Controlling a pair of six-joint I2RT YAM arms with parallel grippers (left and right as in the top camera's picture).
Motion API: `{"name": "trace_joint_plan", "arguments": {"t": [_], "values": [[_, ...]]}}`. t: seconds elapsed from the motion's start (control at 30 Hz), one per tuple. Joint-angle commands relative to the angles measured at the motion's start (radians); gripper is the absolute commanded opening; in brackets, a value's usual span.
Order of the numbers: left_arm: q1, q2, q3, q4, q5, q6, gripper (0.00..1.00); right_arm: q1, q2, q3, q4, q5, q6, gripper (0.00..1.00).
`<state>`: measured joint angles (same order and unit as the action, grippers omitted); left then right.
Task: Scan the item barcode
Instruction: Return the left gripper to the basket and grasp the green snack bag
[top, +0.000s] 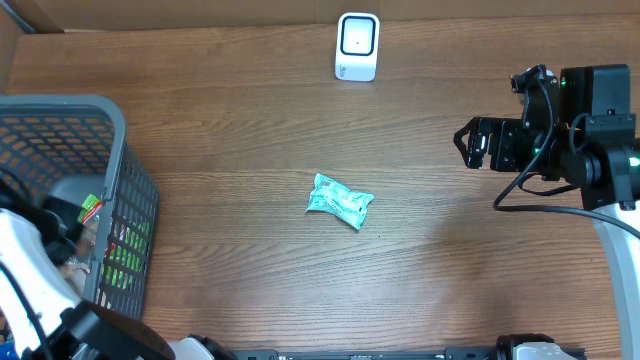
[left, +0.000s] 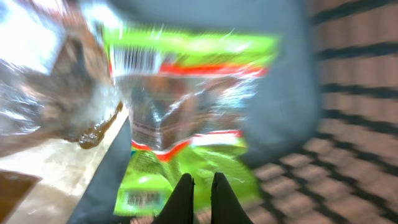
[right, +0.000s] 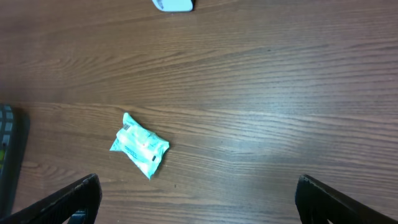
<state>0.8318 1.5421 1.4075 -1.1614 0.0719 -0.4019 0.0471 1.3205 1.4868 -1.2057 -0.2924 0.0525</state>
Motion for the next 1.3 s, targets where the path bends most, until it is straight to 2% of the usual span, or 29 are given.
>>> {"name": "trace_joint_plan", "arguments": {"t": [0.0, 0.13, 0.17, 0.27, 0.3, 0.33, 0.47, 0.6, 0.73, 0.87, 1.03, 1.1, 1.13, 1.17, 1.2, 1.27], "values": [[-0.004, -0.014, 0.233, -0.103, 0.045, 0.072, 0.04, -0.003, -0.002, 0.024, 0.003, -0.009, 0.0, 1.0], [-0.008, -0.014, 0.366, -0.19, 0.028, 0.092, 0.04, -0.003, -0.002, 0.024, 0.003, -0.009, 0.0, 1.0], [-0.008, -0.014, 0.366, -0.197, 0.016, 0.091, 0.1, -0.003, -0.002, 0.024, 0.003, -0.009, 0.0, 1.0], [-0.008, -0.008, 0.307, -0.205, -0.016, 0.08, 0.73, -0.003, -0.002, 0.024, 0.003, -0.009, 0.0, 1.0], [-0.008, -0.006, 0.276, -0.198, -0.016, 0.075, 0.82, -0.003, -0.002, 0.024, 0.003, -0.009, -0.001, 1.0], [-0.007, -0.005, 0.24, -0.188, -0.017, 0.068, 0.86, -0.003, -0.002, 0.024, 0.003, -0.009, -0.001, 1.0], [-0.008, -0.005, 0.061, -0.103, -0.019, 0.065, 0.89, -0.003, -0.002, 0.024, 0.003, -0.008, -0.001, 1.0], [-0.008, -0.005, -0.138, 0.042, -0.019, 0.065, 0.91, -0.003, -0.002, 0.024, 0.005, -0.008, -0.001, 1.0], [-0.008, -0.004, -0.305, 0.22, -0.051, 0.064, 1.0, -0.003, -0.002, 0.024, 0.006, -0.009, -0.001, 1.0], [-0.008, 0.018, -0.443, 0.421, -0.061, 0.052, 1.0, -0.003, -0.002, 0.024, 0.004, -0.009, -0.001, 1.0], [-0.008, 0.095, -0.498, 0.494, -0.061, 0.031, 1.0, -0.003, -0.002, 0.024, 0.003, -0.009, -0.001, 1.0], [-0.008, 0.137, -0.498, 0.5, -0.061, 0.031, 0.95, -0.003, -0.002, 0.024, 0.003, -0.008, -0.001, 1.0], [-0.008, 0.153, -0.498, 0.502, -0.06, 0.031, 0.85, -0.003, -0.002, 0.024, 0.003, -0.008, -0.001, 1.0], [-0.008, 0.167, -0.498, 0.504, -0.058, 0.031, 0.7, -0.003, -0.002, 0.024, 0.003, -0.008, -0.001, 1.0], [-0.008, 0.18, -0.497, 0.505, -0.042, 0.031, 0.29, -0.003, -0.002, 0.024, 0.003, -0.009, -0.001, 1.0], [-0.008, 0.181, -0.496, 0.504, -0.018, 0.031, 0.09, -0.003, -0.002, 0.024, 0.002, -0.008, -0.001, 1.0]]}}
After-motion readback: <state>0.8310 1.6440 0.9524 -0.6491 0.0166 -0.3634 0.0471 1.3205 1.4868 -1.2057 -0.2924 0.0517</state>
